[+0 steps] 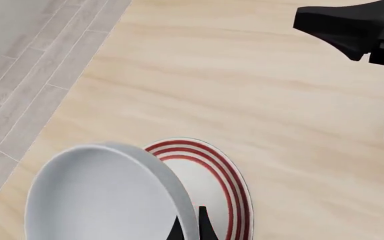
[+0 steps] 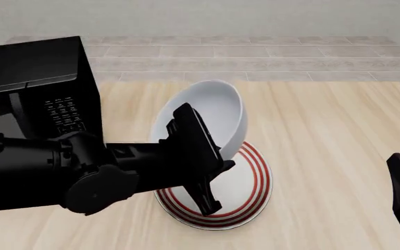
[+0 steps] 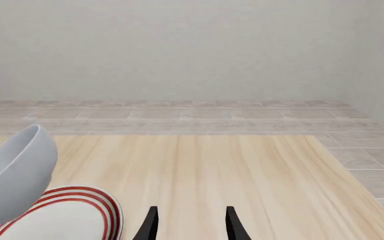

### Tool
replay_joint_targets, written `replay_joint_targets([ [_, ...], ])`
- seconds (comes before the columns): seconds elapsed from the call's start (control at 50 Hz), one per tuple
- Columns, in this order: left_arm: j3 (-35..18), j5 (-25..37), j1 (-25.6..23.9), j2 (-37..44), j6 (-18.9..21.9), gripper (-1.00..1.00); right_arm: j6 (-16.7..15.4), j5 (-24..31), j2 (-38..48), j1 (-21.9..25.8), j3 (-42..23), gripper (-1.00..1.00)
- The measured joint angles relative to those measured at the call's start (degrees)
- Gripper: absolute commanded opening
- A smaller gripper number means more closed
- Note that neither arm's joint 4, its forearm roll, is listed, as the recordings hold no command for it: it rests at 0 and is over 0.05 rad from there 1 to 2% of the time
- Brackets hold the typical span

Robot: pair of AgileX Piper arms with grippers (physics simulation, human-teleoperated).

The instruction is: Pick up the white bowl and put it on the plate.

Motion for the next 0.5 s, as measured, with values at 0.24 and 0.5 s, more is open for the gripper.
replay_joint_targets([
  [0.24, 0.0, -1.1, -0.7, 1.4, -1.3, -1.00, 0.0, 0.0, 0.0, 0.0, 0.0, 1.00],
  [0.5, 0.1, -2.3, -1.2, 2.8, -2.5, -1.00, 0.0, 0.0, 0.0, 0.0, 0.0, 1.00],
])
